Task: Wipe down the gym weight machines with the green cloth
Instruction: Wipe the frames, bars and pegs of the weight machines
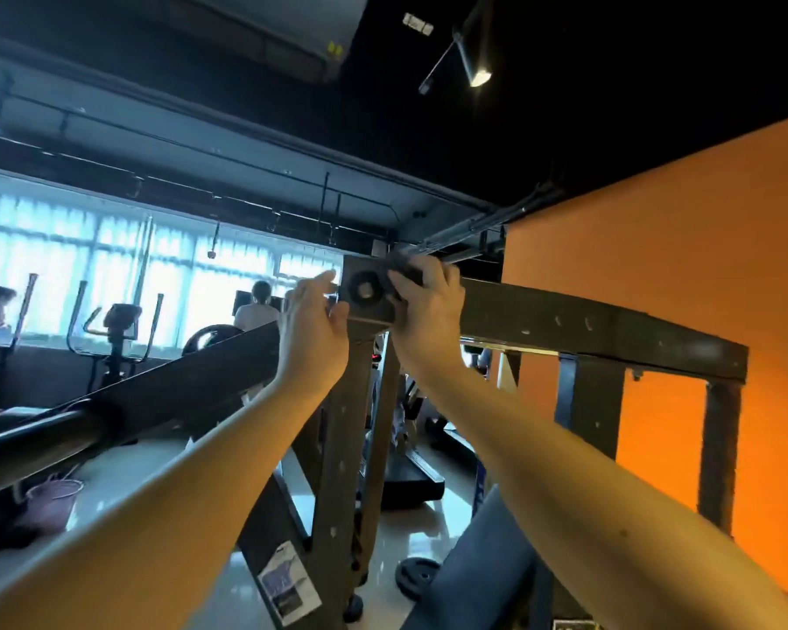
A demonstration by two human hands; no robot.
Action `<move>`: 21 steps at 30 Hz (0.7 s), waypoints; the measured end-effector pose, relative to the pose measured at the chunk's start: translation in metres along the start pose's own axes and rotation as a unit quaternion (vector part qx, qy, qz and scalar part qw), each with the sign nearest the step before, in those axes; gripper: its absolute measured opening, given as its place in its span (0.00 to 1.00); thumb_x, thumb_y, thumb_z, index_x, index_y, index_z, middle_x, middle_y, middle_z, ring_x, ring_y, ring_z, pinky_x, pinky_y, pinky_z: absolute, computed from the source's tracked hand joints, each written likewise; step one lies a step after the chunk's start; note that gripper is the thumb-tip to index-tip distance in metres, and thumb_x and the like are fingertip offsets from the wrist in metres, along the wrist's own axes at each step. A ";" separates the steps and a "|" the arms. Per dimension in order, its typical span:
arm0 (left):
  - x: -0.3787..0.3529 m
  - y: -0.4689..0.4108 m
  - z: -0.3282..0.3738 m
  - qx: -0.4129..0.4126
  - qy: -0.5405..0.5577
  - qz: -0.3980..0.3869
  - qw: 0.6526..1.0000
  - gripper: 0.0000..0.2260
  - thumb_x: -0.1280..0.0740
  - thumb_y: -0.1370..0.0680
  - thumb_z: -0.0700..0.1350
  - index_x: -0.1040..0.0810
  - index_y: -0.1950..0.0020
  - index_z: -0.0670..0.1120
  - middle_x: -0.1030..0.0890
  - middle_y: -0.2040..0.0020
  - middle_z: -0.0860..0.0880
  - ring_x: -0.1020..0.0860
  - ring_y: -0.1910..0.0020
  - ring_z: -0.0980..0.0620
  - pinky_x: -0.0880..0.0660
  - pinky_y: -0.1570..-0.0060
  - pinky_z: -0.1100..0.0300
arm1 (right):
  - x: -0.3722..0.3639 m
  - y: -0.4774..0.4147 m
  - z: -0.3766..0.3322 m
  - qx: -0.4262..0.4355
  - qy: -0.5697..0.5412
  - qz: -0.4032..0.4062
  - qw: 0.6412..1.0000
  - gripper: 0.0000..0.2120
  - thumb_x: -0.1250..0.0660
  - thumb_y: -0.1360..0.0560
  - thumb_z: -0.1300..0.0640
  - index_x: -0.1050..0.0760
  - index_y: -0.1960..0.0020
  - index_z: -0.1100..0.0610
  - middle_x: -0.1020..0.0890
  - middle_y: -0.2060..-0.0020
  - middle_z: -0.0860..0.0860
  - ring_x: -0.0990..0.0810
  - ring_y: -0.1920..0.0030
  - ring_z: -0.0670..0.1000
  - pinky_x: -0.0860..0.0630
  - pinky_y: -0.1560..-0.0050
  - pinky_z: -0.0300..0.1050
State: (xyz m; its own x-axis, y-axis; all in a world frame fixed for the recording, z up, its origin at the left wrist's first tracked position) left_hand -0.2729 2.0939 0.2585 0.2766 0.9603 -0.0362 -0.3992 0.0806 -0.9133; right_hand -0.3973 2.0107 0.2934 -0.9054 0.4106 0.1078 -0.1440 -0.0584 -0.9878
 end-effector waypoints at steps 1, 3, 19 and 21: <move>0.001 -0.002 -0.001 -0.002 0.017 -0.007 1.000 0.13 0.35 0.19 0.38 0.22 0.35 0.46 0.25 0.44 0.48 0.23 0.46 0.45 0.24 0.41 0.40 | -0.004 0.014 -0.001 0.004 0.002 0.002 1.000 0.18 0.28 0.31 0.68 0.16 0.43 0.58 0.22 0.41 0.57 0.28 0.43 0.61 0.28 0.50 0.57; 0.000 -0.004 0.000 -0.001 0.013 -0.006 1.000 0.10 0.34 0.19 0.39 0.20 0.40 0.49 0.23 0.47 0.49 0.23 0.48 0.47 0.24 0.43 0.42 | -0.008 0.041 0.001 0.039 0.006 -0.029 0.999 0.20 0.26 0.33 0.74 0.15 0.44 0.61 0.21 0.45 0.58 0.27 0.46 0.60 0.25 0.52 0.59; -0.061 0.004 0.053 -0.135 -0.196 0.006 0.971 0.17 0.29 0.23 0.53 0.22 0.36 0.49 0.30 0.31 0.48 0.38 0.29 0.45 0.45 0.29 0.46 | 0.079 0.026 0.127 -0.075 0.075 0.070 0.992 0.20 0.31 0.29 0.73 0.18 0.39 0.61 0.24 0.43 0.62 0.28 0.43 0.65 0.25 0.46 0.64; -0.070 0.001 0.061 -0.151 -0.202 -0.009 0.968 0.17 0.31 0.22 0.55 0.22 0.35 0.49 0.29 0.31 0.49 0.37 0.29 0.45 0.44 0.29 0.45 | 0.071 0.033 0.101 -0.127 0.065 0.078 0.987 0.19 0.32 0.27 0.72 0.18 0.39 0.59 0.25 0.41 0.61 0.32 0.41 0.61 0.26 0.42 0.62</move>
State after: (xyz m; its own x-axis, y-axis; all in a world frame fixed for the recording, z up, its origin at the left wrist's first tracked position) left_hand -0.3463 2.0429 0.2847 -0.1067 0.9905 0.0864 -0.1068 0.0750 -0.9915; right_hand -0.5070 1.9457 0.2795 -0.8479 0.5282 -0.0463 0.1121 0.0932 -0.9893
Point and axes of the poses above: each hand's wrist, its own y-axis away from the middle knuckle, its own x-axis out of the back of the hand, z = x × y, the point moved 2 cm from there along -y, towards the middle knuckle
